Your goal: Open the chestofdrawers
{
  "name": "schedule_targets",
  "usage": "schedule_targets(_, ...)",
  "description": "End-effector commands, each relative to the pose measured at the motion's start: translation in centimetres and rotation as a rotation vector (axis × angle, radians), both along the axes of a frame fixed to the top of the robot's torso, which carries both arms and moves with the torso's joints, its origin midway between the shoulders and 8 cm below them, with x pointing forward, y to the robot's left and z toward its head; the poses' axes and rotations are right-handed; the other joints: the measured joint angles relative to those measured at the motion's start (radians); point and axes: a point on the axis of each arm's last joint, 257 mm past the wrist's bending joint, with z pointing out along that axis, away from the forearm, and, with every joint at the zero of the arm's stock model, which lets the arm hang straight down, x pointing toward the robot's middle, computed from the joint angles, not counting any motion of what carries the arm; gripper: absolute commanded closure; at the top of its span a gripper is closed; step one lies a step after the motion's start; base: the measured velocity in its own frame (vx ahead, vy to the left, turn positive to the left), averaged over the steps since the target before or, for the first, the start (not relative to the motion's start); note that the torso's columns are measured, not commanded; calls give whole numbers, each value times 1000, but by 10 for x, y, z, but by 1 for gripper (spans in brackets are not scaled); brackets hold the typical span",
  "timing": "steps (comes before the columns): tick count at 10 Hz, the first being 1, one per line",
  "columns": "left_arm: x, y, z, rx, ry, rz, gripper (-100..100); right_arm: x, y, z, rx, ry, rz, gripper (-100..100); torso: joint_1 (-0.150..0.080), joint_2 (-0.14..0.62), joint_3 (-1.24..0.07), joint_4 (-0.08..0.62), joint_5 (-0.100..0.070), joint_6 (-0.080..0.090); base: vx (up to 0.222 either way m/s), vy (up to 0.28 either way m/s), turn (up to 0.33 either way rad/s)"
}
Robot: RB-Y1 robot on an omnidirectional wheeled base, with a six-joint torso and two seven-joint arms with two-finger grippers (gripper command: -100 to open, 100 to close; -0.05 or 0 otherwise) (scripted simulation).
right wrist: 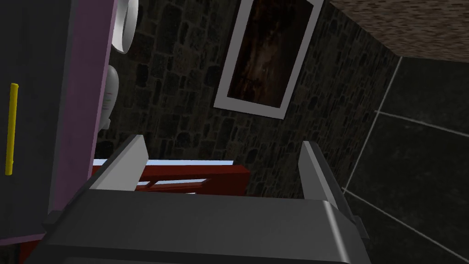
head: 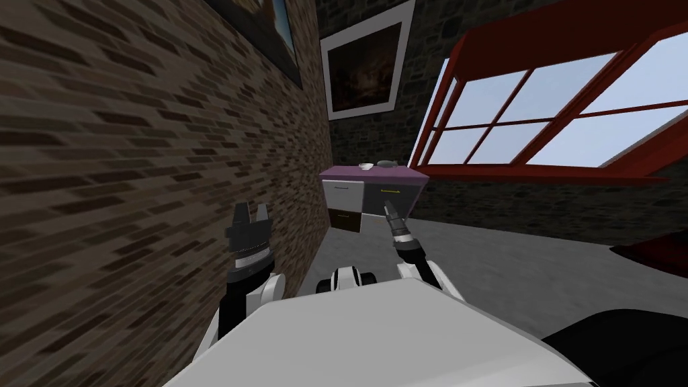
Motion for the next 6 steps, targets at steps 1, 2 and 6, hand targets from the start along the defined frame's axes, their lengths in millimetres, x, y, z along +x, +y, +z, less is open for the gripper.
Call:
schedule_targets(1,0,0,0,0,0,0,0,10,-7,-37,-73,113,-33,-100,0,0,0,0,0,0,42,11,97)
schedule_targets(2,0,0,0,0,0,0,0,14,-11,-56,-123,171,-54,-100,0,1,0,0,0,1,36,17,195)
schedule_targets(6,0,0,0,0,0,0,0,21,-28,-104,-230,316,-114,-100,-1,1,0,0,0,1,31,10,159)
